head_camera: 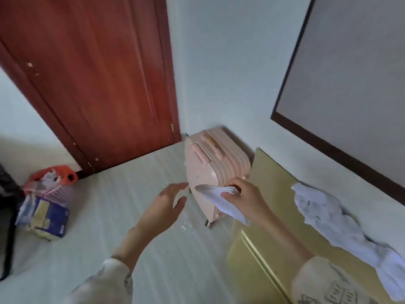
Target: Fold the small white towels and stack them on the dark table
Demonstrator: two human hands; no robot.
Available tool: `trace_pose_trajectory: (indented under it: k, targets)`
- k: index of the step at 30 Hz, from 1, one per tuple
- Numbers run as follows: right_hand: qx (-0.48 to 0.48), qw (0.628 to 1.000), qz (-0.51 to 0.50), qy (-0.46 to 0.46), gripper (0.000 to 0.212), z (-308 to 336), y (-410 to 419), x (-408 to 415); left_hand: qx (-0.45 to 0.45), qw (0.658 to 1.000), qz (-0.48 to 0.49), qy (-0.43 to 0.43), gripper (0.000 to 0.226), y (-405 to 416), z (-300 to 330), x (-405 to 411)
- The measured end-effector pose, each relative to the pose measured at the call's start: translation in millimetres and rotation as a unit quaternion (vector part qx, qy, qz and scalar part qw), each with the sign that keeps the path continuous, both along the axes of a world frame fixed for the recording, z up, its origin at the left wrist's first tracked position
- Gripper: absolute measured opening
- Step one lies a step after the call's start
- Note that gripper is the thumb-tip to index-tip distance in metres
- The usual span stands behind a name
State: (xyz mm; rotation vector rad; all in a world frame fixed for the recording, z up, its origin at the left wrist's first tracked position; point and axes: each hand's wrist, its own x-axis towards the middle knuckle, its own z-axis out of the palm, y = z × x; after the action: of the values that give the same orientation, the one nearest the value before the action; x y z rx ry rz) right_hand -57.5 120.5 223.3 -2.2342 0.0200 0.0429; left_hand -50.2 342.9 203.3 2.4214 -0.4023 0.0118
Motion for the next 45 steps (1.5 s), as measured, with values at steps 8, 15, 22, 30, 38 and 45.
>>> trace_pose_trajectory:
  k: [8, 15, 22, 30, 38, 45]
  targets:
    - [0.015, 0.982, 0.186, -0.026, 0.009, 25, 262, 20, 0.029, 0.981, 0.192, 0.002, 0.037, 267, 29, -79]
    - [0.048, 0.938, 0.343, -0.010, 0.013, 29, 500, 4, 0.038, 0.948, 0.315, 0.017, 0.039, 478, 39, -155]
    - [0.056, 0.877, 0.476, -0.010, 0.008, 42, 689, 7, 0.014, 0.907, 0.421, 0.032, 0.045, 615, 45, -183]
    - [0.025, 0.788, 0.615, 0.004, 0.005, 42, 895, 48, -0.020, 0.884, 0.463, 0.062, 0.052, 775, 54, -130]
    - [0.040, 0.748, 0.662, 0.037, 0.006, 47, 1065, 95, -0.112, 0.853, 0.498, 0.106, 0.005, 921, 59, -81]
    - [0.028, 0.763, 0.644, 0.045, 0.009, 25, 1190, 138, -0.102, 0.866, 0.477, 0.109, 0.008, 1049, 44, -41]
